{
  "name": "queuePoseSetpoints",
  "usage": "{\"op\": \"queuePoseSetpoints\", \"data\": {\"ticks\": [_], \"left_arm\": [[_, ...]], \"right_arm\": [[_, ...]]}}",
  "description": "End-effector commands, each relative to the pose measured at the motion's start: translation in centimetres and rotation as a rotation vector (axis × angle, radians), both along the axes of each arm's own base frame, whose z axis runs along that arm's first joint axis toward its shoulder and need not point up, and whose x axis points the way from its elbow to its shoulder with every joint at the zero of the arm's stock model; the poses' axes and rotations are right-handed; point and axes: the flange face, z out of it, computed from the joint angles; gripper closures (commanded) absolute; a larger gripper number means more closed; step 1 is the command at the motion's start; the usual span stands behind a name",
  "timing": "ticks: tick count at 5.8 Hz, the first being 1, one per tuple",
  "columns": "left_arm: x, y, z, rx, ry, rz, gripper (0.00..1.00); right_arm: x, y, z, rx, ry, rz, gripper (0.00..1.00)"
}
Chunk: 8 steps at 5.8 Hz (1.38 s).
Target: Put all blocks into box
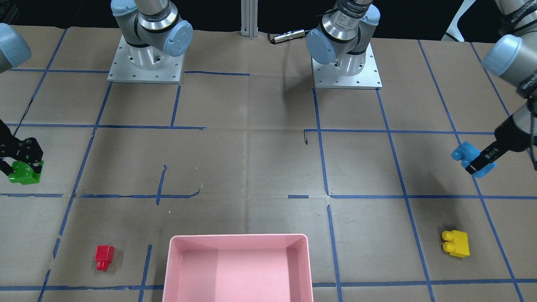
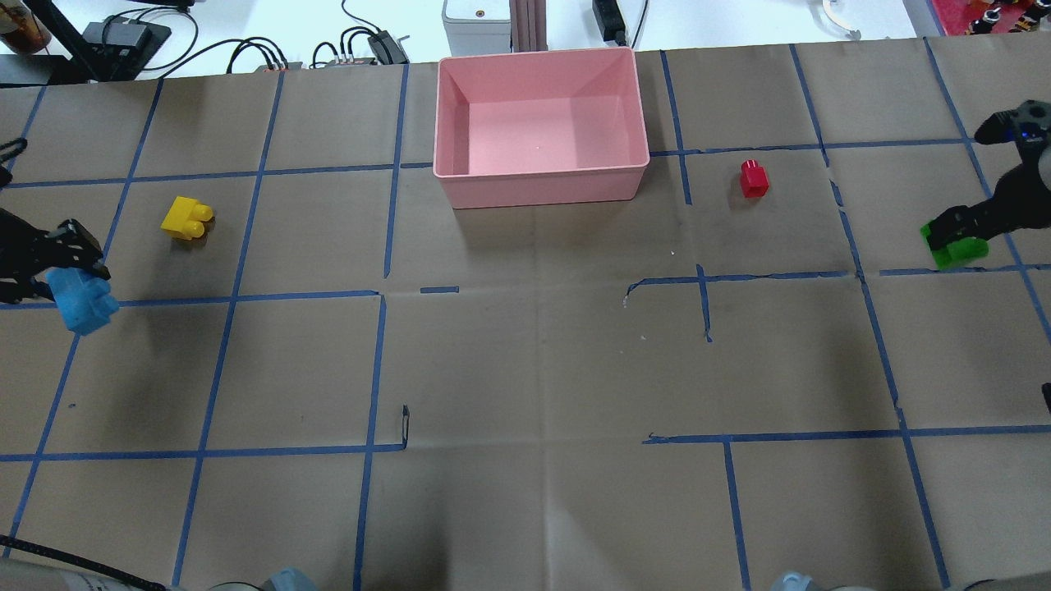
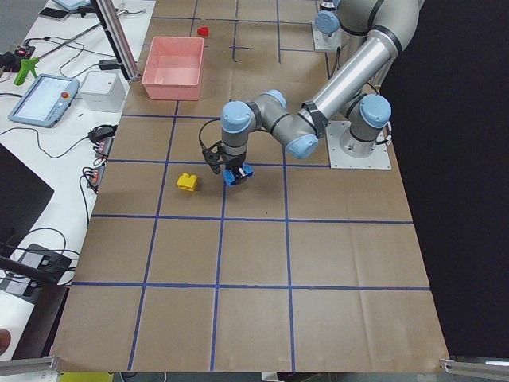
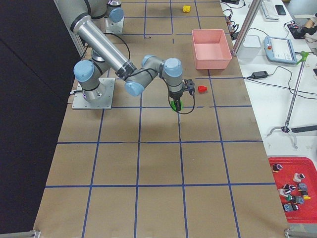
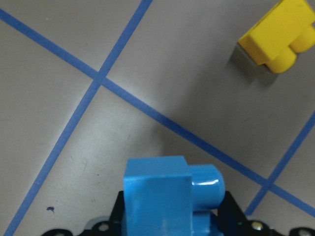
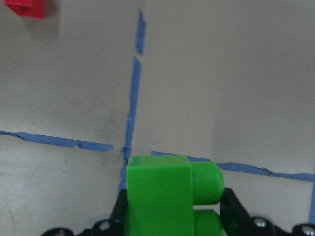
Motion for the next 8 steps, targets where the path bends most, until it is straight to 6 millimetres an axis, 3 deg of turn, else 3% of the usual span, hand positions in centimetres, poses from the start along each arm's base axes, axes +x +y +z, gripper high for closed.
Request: {"op": "queuePoseSetpoints", "data": {"ticks": [1,2,3,4,5,6,7,8], "left_arm": [[-0.8,-2.9,11.9,0.035,0.036,-0.044,0.69],[-3.8,-4.1,13.8,0.037,0.036,-0.108,0.69],[-8.2,-5.5,14.4,0.029,0.024,-0.189,0.69],[-11.5,-6.6,14.1,0.025,0.018,-0.289,0.7],[-16.0,-7.9,13.5,0.034,0.018,-0.391,0.7],[-20.1,-9.2,12.8,0.03,0.014,-0.462,0.7],[-24.6,-11.5,10.6,0.011,0.0,-0.536,0.7],[-27.1,-13.0,9.4,0.002,0.006,-0.567,0.7]], "right_arm": [[14.7,-4.6,5.1,-0.13,-0.071,0.263,0.99],[24.9,-5.5,5.5,-0.178,-0.27,0.388,0.98],[31.4,-7.9,5.6,-0.268,-0.283,0.472,0.98],[37.2,-12.7,2.5,-0.305,-0.284,0.564,0.98],[41.4,-17.6,1.1,-0.34,-0.28,0.627,0.98],[43.8,-19.4,-0.5,-0.343,-0.284,0.656,0.97],[43.9,-19.8,-0.4,-0.348,-0.287,0.65,0.89],[43.8,-19.7,0.7,-0.359,-0.284,0.651,0.01]]}}
